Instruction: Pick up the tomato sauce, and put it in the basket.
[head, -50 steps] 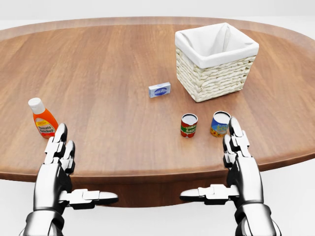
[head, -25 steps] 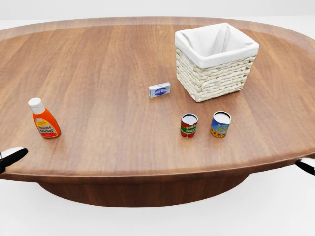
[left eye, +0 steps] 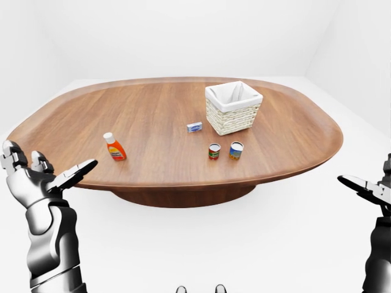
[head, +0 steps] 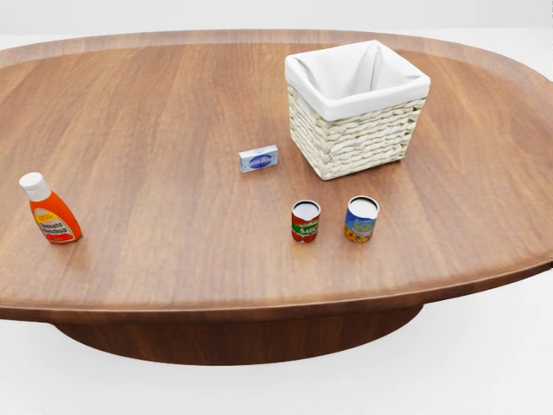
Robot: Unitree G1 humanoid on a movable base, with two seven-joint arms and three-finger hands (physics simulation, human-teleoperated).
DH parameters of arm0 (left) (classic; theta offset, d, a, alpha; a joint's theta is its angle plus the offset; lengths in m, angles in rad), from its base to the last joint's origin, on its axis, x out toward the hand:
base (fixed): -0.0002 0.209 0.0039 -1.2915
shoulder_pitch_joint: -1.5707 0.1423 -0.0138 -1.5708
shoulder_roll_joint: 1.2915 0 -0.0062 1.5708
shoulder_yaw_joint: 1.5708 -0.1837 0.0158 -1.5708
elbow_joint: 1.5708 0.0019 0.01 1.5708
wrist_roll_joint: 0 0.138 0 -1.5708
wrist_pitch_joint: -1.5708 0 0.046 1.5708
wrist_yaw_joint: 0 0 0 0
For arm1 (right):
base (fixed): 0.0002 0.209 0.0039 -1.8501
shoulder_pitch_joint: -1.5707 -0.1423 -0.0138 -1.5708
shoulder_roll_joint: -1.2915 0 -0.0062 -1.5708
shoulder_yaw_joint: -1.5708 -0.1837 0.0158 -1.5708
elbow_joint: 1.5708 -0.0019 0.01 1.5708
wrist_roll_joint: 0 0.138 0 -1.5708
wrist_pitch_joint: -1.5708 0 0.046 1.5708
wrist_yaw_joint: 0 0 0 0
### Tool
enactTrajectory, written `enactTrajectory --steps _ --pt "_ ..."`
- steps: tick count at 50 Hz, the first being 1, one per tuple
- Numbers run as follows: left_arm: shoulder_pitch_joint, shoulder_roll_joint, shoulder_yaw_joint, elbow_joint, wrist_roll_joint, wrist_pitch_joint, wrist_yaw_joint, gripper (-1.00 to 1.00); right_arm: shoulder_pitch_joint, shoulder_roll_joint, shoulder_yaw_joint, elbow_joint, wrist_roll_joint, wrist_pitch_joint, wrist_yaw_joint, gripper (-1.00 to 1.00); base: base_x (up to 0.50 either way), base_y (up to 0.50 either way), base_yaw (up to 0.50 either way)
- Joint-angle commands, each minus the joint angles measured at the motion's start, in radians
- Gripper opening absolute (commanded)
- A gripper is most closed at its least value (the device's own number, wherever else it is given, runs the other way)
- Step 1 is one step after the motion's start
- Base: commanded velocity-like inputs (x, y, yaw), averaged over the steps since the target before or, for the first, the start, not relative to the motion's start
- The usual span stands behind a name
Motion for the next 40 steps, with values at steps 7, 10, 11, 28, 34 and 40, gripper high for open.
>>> enactTrajectory --steps 7,10,11,28,34,40 --pt "-0.001 0.010 0.010 -0.017 -0.018 0.000 0.015 1.00 0.008 0.000 -0.006 0.004 0.007 0.000 0.010 1.00 0.00 -0.26 0.00" --pt "0.002 0.009 0.015 -0.026 -0.022 0.000 0.013 1.00 0.015 0.005 -0.010 -0.005 0.014 0.000 0.015 1.00 0.00 -0.26 0.00" --pt "0.004 0.008 0.015 -0.029 -0.022 0.000 0.012 1.00 0.015 0.005 -0.010 -0.007 0.013 0.000 0.016 1.00 0.00 -0.27 0.00" --pt "-0.002 0.008 0.011 -0.017 -0.019 0.000 0.011 1.00 0.009 0.005 0.012 0.022 0.000 0.000 0.025 1.00 0.00 -0.28 0.00" --pt "0.000 0.006 0.010 -0.018 -0.019 0.000 0.011 1.00 0.011 0.008 0.012 0.014 -0.002 0.000 0.026 1.00 0.00 -0.28 0.00" --pt "-0.001 0.006 0.009 -0.006 -0.018 0.000 0.008 1.00 0.009 0.012 0.021 0.012 -0.010 0.000 0.026 1.00 0.00 -0.28 0.00"
